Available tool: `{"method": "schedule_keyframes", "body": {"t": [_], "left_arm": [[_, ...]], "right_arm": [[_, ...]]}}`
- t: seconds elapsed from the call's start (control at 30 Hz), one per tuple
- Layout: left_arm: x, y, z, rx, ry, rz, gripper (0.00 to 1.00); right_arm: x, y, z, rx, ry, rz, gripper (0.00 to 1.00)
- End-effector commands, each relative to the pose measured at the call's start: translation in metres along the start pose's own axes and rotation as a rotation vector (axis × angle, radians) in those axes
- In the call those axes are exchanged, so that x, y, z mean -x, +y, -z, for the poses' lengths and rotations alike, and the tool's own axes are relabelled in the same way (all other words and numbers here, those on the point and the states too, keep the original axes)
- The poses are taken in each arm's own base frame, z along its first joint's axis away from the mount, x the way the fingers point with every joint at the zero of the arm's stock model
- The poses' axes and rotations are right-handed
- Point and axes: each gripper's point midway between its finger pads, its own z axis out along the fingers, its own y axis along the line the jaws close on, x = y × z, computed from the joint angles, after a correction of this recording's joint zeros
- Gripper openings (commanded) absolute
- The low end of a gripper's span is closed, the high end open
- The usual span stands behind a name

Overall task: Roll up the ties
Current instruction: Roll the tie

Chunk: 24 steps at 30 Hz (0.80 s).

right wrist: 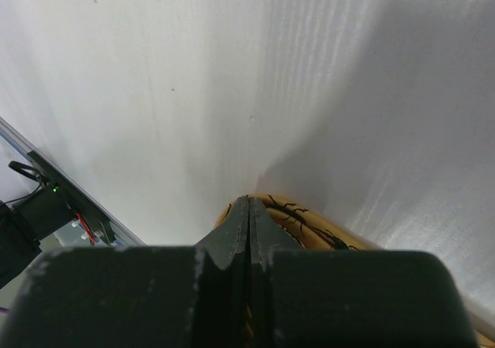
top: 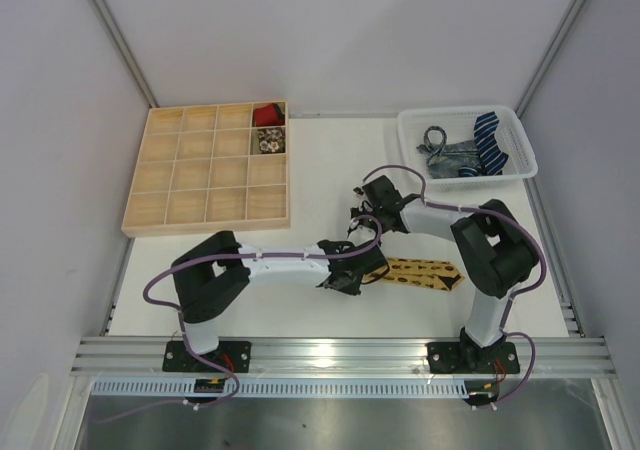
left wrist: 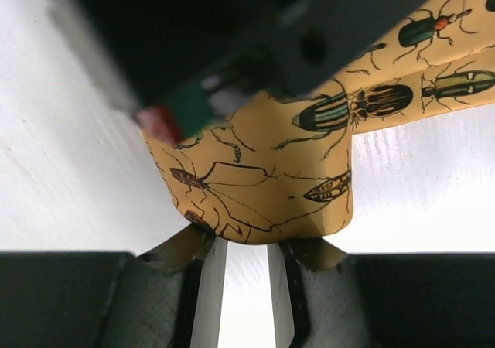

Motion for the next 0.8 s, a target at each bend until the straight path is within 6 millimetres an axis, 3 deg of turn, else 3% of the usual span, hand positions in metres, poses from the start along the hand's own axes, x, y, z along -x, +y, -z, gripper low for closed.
{"method": "schedule_keyframes", "body": {"t": [0.0,0.07,0.17,0.23,0.27,0.33,0.37,0.43,0.5,0.6,0.73,0.77], "left_arm": [[0.021,0.011,0.005,0.012,-0.050,0.052,0.30],[0.024,0.005,0.007,-0.007,-0.057,0.033,0.30],[0.032,-0.020,0.018,-0.102,-0.096,0.000,0.32],[0.034,-0.031,0.027,-0.162,-0.117,-0.022,0.39],[0.042,-0.043,0.042,-0.221,-0.163,-0.022,0.43],[0.044,-0.044,0.054,-0.265,-0.193,-0.023,0.49],[0.053,-0.047,0.071,-0.308,-0.230,-0.005,0.52],[0.054,-0.043,0.082,-0.329,-0.253,-0.008,0.56],[0.063,-0.038,0.104,-0.369,-0.308,0.007,0.58],[0.071,-0.022,0.125,-0.397,-0.358,0.045,0.60],[0.074,0.010,0.125,-0.450,-0.337,0.181,0.65],[0.080,0.026,0.120,-0.448,-0.340,0.234,0.68]], "right_arm": [[-0.003,0.013,0.007,0.028,0.025,0.022,0.00],[-0.001,0.006,0.011,0.007,0.019,0.032,0.00],[0.010,-0.008,0.024,-0.029,-0.015,0.021,0.00],[0.021,-0.017,0.035,-0.053,-0.052,0.024,0.00],[0.023,-0.021,0.040,-0.069,-0.054,0.018,0.00],[0.036,-0.024,0.053,-0.099,-0.100,0.040,0.00],[0.036,-0.025,0.058,-0.116,-0.104,0.042,0.00],[0.043,-0.027,0.068,-0.136,-0.133,0.051,0.02],[0.044,-0.026,0.078,-0.144,-0.147,0.055,0.03],[0.036,-0.017,0.091,-0.120,-0.162,0.059,0.04],[0.015,-0.010,0.100,-0.093,-0.149,0.067,0.09],[0.010,-0.007,0.101,-0.088,-0.143,0.073,0.09]]}}
